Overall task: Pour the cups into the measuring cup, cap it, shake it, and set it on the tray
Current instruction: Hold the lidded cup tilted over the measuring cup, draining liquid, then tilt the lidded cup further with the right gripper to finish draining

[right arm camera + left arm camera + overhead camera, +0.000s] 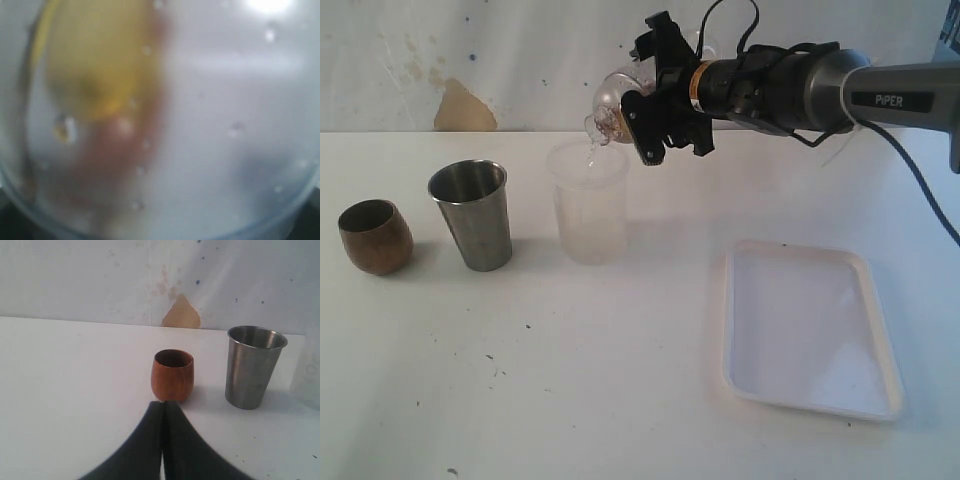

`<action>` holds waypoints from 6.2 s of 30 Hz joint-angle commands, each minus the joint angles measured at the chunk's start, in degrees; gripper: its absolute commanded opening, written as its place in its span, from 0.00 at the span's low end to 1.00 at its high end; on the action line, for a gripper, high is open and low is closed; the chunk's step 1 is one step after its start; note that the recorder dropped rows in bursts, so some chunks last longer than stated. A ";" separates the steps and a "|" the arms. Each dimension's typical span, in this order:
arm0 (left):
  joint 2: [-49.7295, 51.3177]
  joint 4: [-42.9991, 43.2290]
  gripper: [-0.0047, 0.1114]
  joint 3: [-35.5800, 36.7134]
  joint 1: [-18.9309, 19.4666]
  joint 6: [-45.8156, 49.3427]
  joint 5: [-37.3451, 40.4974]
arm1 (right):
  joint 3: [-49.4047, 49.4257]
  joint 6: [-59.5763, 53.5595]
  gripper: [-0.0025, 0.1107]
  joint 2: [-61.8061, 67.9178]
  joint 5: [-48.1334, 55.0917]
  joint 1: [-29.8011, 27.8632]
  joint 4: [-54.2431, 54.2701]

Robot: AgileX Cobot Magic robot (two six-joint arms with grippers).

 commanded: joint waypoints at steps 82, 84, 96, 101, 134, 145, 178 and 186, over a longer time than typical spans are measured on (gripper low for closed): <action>-0.24 -0.25 0.04 0.32 0.01 -0.14 -0.30 | -5.59 -7.63 0.02 0.96 -2.92 -0.40 -0.04; -0.24 -0.25 0.04 0.32 0.01 -0.14 -0.30 | -6.10 -7.77 0.02 0.96 -2.92 -0.40 -0.04; -0.24 -0.25 0.04 0.32 0.01 -0.14 -0.30 | -6.24 -14.95 0.02 0.96 -3.46 -0.40 -0.04; -0.24 -0.25 0.04 0.32 0.01 -0.14 -0.30 | -6.24 -15.39 0.02 0.96 -5.10 -0.40 -0.04; -0.24 -0.25 0.04 0.32 0.01 -0.14 -0.30 | -6.24 -20.49 0.02 0.96 -7.22 -0.40 -0.04; -0.24 -0.25 0.04 0.32 0.01 -0.14 -0.30 | -6.24 -21.39 0.02 0.96 -8.71 -0.40 -0.04; -0.24 -0.25 0.04 0.32 0.01 -0.14 -0.30 | -6.24 -25.76 0.02 0.96 -14.01 -0.40 -0.04; -0.24 -0.25 0.04 0.32 0.01 -0.14 -0.30 | -6.24 -28.90 0.02 0.96 -14.03 -0.40 -0.04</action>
